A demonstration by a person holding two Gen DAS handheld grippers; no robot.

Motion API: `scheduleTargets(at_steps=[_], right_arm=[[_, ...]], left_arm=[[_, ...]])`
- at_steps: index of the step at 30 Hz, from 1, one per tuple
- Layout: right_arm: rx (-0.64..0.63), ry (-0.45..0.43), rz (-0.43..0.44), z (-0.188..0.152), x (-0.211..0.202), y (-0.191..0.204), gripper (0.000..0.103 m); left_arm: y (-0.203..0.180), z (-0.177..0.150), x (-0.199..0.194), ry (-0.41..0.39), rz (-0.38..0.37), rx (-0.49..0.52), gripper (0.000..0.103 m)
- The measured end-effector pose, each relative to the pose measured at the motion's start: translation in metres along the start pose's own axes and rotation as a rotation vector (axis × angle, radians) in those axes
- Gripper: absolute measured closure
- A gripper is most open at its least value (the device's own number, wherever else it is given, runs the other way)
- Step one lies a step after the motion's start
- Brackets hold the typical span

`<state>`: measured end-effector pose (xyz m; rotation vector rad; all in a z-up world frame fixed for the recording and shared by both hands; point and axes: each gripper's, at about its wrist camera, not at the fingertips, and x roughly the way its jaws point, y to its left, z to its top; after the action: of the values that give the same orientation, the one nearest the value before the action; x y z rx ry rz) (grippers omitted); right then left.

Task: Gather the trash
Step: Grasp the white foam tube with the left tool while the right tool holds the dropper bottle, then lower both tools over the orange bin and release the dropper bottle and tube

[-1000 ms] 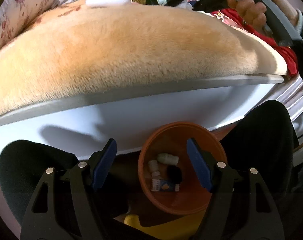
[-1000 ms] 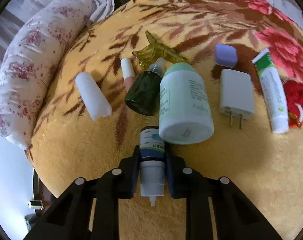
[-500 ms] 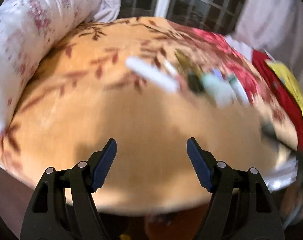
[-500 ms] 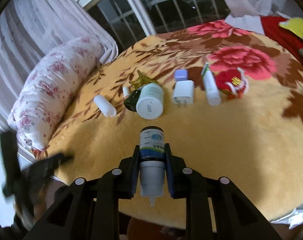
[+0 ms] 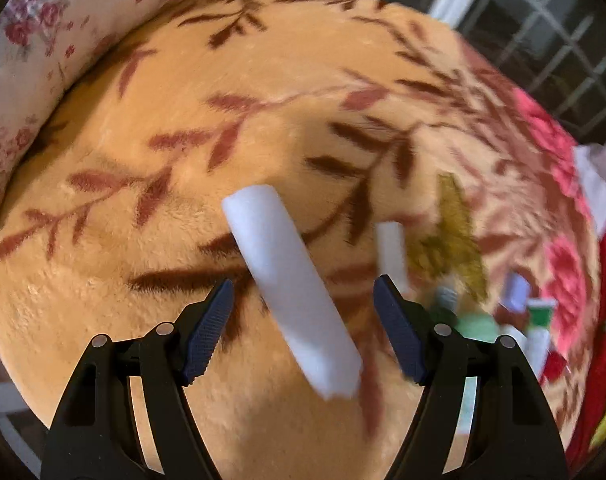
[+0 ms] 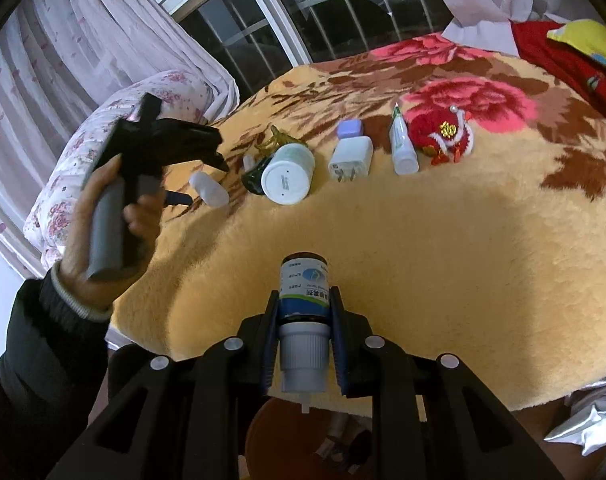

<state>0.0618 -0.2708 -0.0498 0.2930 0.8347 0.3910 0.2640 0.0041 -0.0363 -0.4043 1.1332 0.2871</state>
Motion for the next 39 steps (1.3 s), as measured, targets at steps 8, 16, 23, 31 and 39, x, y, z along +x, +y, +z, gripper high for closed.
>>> scheduleTargets(at_steps=[8,16,23,31,39], right_arm=[[0.019,-0.001,0.012,0.001,0.005,-0.003,0.08],[0.008,-0.014,-0.007,-0.004,0.002,0.006,0.08],[-0.034,-0.04,-0.041,-0.013,-0.007,0.024,0.08],[-0.045,-0.058,-0.031,-0.035,-0.026,0.042,0.08],[-0.067,-0.048,-0.045,-0.071,-0.046,0.052,0.08]], left_arm=[[-0.004,0.004,0.025,-0.043,0.117,0.014,0.044],[0.01,-0.022,0.004,-0.151,0.036,0.157,0.069],[0.019,-0.067,-0.049,-0.292,-0.069,0.328,0.071],[0.047,-0.154,-0.104,-0.379,-0.116,0.544,0.071],[0.089,-0.238,-0.118,-0.347,-0.161,0.665,0.071]])
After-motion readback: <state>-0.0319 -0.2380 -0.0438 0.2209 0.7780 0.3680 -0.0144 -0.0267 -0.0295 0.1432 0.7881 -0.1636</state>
